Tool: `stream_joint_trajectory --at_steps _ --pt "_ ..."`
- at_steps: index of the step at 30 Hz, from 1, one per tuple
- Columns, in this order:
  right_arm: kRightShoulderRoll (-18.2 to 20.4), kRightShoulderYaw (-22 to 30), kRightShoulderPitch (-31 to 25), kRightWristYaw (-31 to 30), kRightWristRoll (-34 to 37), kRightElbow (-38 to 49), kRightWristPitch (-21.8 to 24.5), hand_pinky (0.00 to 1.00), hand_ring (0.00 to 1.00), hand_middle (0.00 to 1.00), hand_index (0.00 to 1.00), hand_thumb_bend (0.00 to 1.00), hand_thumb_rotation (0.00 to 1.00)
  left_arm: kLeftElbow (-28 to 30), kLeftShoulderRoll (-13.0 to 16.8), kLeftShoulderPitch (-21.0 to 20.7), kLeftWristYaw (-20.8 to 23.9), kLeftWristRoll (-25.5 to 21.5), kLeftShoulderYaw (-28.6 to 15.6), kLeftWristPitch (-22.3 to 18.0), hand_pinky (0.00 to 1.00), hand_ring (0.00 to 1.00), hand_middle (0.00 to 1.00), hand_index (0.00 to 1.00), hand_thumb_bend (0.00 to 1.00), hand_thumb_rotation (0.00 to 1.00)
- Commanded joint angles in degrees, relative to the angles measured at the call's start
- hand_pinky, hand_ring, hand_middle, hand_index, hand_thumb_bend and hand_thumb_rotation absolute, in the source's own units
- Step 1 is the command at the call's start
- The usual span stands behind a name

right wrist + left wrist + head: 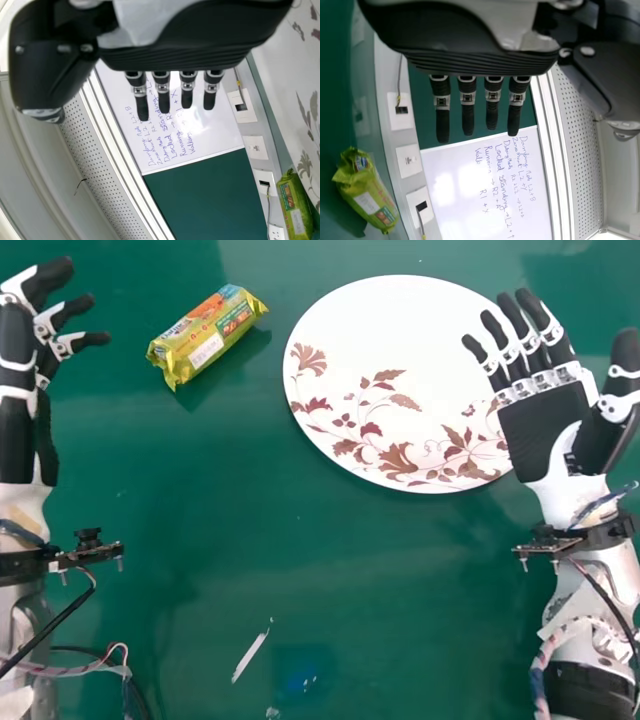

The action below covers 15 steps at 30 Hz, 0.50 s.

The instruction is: Pick up biscuit and place it in the plate

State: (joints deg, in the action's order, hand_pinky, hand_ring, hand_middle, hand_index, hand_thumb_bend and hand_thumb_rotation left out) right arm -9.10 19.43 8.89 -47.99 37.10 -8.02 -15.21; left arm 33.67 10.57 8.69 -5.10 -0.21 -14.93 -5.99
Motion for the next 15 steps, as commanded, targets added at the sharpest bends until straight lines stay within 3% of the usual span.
stream_joint_trajectory --at_steps 1,5,9,15 --pt "2.48 -0.57 -1.66 -0.14 0.63 -2.57 -0.69 0.89 1.0 1.0 0.93 0.81 0.21 0.86 0.89 -0.08 1.09 3.23 -0.38 -0.23 0.7 0.86 0.92 0.84 1.0 0.61" --pt "2.91 -0.85 -1.74 0.89 0.24 -1.63 -0.7 0.84 0.97 0.97 0.9 0.84 0.23 1.58 1.72 -0.57 2.82 9.52 -0.51 1.01 0.68 0.84 0.92 0.84 1.0 0.6" --pt "3.0 -1.0 -1.93 0.88 0.36 -1.4 -0.61 0.86 0.97 0.98 0.9 0.83 0.22 1.57 3.43 -1.53 2.36 12.61 -0.64 2.18 0.7 0.85 0.93 0.85 1.0 0.6" --pt "3.56 -1.27 -1.98 0.17 1.12 -1.37 -0.21 0.91 0.97 0.97 0.93 0.84 0.3 0.11 9.69 -4.38 -2.32 15.21 -0.9 8.77 0.71 0.86 0.93 0.85 1.0 0.59"
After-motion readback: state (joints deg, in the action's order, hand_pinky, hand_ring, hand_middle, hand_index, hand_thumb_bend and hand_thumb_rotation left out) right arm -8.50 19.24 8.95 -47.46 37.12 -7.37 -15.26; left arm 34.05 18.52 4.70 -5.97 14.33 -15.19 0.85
